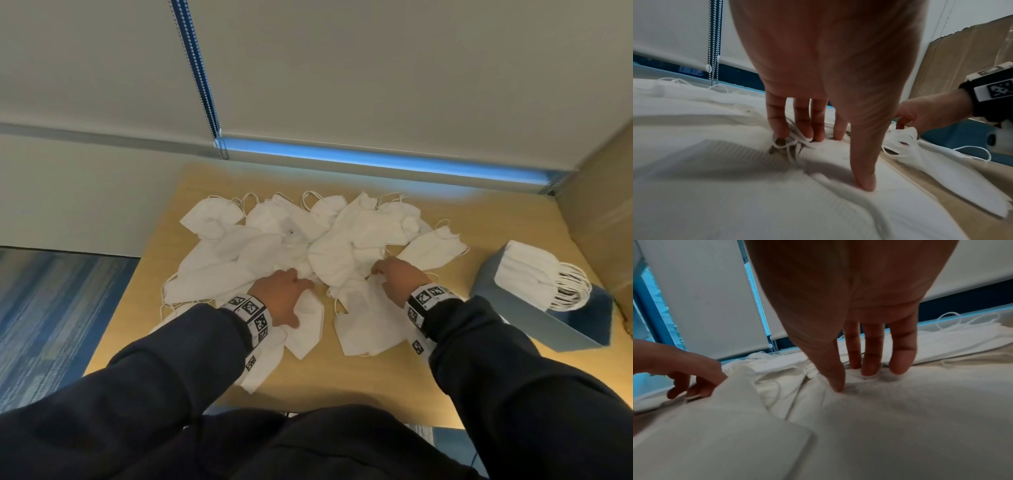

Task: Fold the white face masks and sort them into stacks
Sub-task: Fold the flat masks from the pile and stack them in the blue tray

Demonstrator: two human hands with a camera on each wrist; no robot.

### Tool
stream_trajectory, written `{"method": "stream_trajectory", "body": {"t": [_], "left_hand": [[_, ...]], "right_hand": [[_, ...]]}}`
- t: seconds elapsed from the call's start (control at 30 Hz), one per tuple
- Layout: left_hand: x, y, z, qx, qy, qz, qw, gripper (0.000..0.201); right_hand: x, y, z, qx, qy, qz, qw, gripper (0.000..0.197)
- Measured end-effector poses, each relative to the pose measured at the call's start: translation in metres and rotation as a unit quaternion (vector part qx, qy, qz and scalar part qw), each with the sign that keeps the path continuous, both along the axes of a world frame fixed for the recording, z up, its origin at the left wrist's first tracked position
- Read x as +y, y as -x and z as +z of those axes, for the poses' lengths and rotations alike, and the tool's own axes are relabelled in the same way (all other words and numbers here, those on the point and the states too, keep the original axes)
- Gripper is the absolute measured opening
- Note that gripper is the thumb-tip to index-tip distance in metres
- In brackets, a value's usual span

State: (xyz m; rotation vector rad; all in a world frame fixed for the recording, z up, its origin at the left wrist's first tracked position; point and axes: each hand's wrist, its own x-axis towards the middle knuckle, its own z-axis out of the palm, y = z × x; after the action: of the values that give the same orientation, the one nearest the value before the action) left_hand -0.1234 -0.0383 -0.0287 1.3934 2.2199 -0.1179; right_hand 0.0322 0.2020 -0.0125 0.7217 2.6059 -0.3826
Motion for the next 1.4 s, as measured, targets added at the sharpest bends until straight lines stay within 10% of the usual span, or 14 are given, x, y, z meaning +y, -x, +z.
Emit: {"method": "stream_trajectory", "body": {"t": [0.17, 0.3, 0.43, 0.53, 0.67, 0.8, 0.97, 1.17, 1.27, 1.4], "left_hand": [[0.003, 0.0, 0.005, 0.0, -0.003, 0.001, 1.0, 0.061], [0.003, -0.004, 0.008, 0.011, -0.001, -0.011, 1.0, 0.041], [-0.004, -0.004, 0.02, -0.045, -0.126, 0.07, 0.989, 0.028], [-0.012, 0.006, 0.041, -0.139, -0.219, 0.178, 0.949, 0.034], [-0.017, 0.018, 0.06, -0.202, -0.291, 0.251, 0.901, 0.07], [-0.018, 0.026, 0.055, -0.251, -0.282, 0.308, 0.873, 0.083], [-0.021, 0.025, 0.036, -0.237, -0.222, 0.313, 0.893, 0.047], [-0.024, 0.022, 0.032, -0.189, -0.21, 0.283, 0.916, 0.037], [-0.028, 0.024, 0.033, -0.144, -0.179, 0.225, 0.947, 0.051], [-0.031, 0.027, 0.036, -0.046, -0.1, 0.156, 0.982, 0.052]], "right_hand": [[0.017, 0.008, -0.002, -0.037, 0.025, -0.017, 0.999, 0.068], [0.022, 0.01, 0.007, -0.051, 0.007, -0.017, 0.999, 0.042], [0.028, 0.0, 0.032, 0.118, 0.049, -0.082, 0.988, 0.022], [0.036, -0.011, 0.061, 0.246, 0.12, -0.114, 0.955, 0.014], [0.041, -0.021, 0.077, 0.371, 0.299, -0.262, 0.839, 0.035], [0.037, -0.02, 0.062, 0.303, 0.389, -0.317, 0.81, 0.053], [0.028, -0.007, 0.053, 0.172, 0.369, -0.265, 0.874, 0.025], [0.022, 0.014, 0.059, 0.103, 0.122, -0.084, 0.984, 0.006], [0.022, 0.023, 0.069, 0.199, 0.006, -0.064, 0.978, 0.007], [0.018, 0.03, 0.083, 0.367, 0.227, -0.23, 0.872, 0.012]]}}
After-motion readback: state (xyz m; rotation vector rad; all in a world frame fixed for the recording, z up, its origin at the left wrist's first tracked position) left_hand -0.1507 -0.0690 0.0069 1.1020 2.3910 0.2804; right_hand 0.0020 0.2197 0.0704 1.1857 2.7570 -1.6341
